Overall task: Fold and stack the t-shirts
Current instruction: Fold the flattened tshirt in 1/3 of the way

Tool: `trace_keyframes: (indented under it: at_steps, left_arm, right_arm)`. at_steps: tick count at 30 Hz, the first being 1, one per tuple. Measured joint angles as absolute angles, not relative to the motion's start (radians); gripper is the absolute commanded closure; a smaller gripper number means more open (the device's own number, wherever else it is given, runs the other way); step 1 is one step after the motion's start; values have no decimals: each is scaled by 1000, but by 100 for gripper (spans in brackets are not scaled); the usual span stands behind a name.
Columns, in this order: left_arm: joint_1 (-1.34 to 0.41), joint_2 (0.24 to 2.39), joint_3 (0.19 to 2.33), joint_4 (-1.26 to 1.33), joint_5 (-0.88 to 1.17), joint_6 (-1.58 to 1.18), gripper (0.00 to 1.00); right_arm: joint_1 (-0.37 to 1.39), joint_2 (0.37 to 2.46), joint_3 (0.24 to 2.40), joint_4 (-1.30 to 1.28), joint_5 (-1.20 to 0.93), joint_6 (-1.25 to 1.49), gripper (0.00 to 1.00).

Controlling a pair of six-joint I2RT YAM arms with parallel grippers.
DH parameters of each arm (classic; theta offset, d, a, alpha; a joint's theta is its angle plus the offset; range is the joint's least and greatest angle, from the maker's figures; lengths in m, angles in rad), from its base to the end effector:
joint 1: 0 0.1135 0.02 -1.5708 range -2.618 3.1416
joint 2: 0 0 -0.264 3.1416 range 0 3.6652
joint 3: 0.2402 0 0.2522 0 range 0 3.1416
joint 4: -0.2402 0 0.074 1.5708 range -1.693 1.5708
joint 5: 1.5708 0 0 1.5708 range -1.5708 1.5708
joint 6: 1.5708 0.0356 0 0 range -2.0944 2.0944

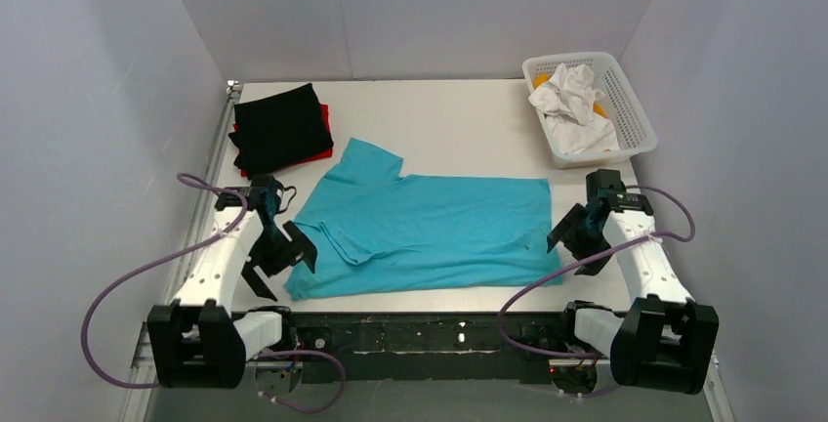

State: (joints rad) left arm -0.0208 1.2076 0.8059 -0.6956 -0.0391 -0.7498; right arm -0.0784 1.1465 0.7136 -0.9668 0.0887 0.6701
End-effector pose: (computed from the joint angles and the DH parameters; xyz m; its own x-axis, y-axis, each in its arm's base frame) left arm 0.2251 -0.0033 0.2222 -0.6532 -0.6675 -0.3574 -0.6042 0.7440 -0.2853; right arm 0.1767 -0.0170 0.1979 -0.7121 0.6765 -0.1877 0.6831 0.7294 0.0373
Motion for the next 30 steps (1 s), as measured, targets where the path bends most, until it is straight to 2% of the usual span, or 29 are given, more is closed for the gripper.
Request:
trace_keyframes:
  at_steps: [5,7,8,11,14,16,20,25,30]
  left_arm:
    - [-22,1035,916,-679,76,-736,2]
    - [-25,1023,926,-630,164,-730,2]
    - [-28,1031,923,-609,199,-727,2]
    - [-31,1089,902,-542,259,-724,2]
    - [-31,1122,842,-473,276,-735,2]
    - [-31,1122,795,-431,283,-749,2]
    - [-31,1118,685,-335,289,-784,2]
    - [-28,1132,588,-260,278,-827,2]
    - [-27,1105,506,-247,240,-872,2]
  right_arm:
    - [-56,1002,809,-963,61,599,19]
    - [25,940,823,-911,14,545,18]
    - [88,918,823,-878,-5,522,19]
    - [437,885,832,-701,-43,386,21]
    - [706,918,833,-458,-126,163,23]
    - [798,970,823,-292,-197,9,27]
    - [866,1176,850,-84,-369,-261,30]
    - [962,1514,1047,-52,-491,-538,33]
    - [1029,1717,1179,-56,-550,-682,34]
